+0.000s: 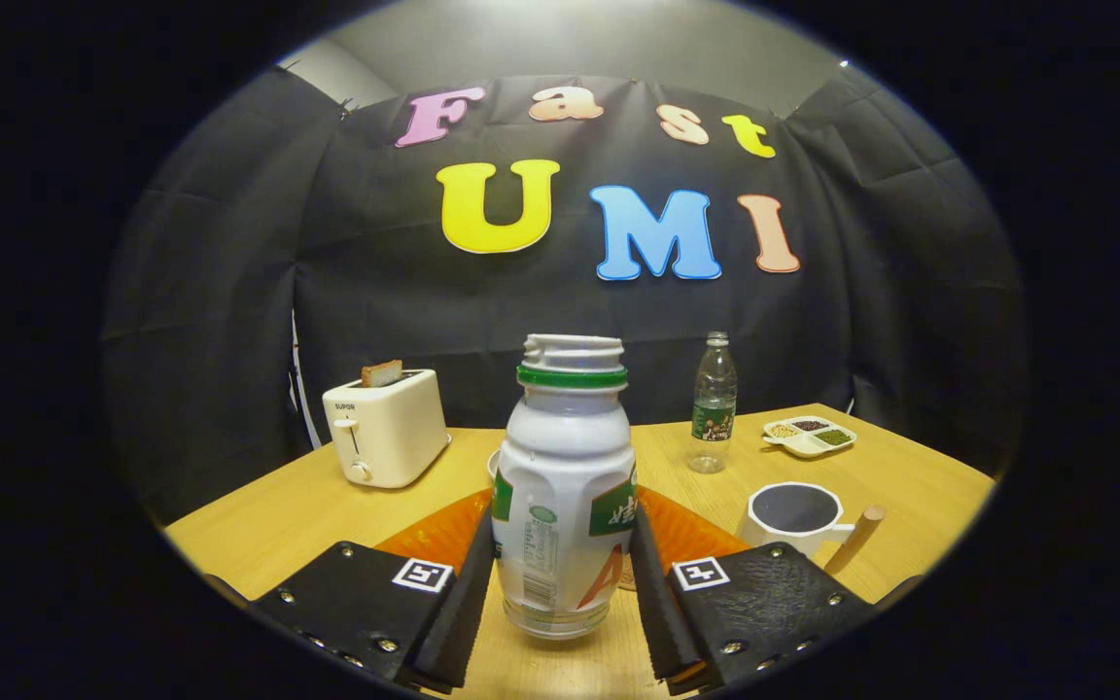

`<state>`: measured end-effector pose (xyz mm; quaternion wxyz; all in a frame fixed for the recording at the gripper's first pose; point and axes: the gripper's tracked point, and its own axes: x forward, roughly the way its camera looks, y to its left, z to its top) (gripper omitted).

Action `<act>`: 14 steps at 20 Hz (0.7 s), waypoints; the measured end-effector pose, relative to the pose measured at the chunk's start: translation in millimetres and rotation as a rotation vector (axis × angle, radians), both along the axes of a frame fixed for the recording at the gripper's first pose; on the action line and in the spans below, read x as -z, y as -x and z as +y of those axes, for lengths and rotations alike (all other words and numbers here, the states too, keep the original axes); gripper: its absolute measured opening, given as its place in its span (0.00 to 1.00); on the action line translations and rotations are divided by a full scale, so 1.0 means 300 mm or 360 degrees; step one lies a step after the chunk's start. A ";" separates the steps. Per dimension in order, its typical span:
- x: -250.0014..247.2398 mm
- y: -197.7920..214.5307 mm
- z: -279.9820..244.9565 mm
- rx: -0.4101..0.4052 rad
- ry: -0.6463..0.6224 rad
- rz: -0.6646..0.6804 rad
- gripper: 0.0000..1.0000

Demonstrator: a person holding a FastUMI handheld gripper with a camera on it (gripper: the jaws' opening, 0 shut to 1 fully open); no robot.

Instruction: Take the bottle from table, then pour the juice into the cup, finally place the bottle on the coaster

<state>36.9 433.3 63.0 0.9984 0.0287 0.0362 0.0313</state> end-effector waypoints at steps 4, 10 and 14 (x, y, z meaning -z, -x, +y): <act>0.014 0.005 -0.013 0.0026 -0.0113 0.0046 0.68; 0.086 -0.025 -0.063 0.0041 -0.0315 0.0127 0.68; 0.120 -0.042 -0.071 0.0006 -0.0478 0.0167 0.68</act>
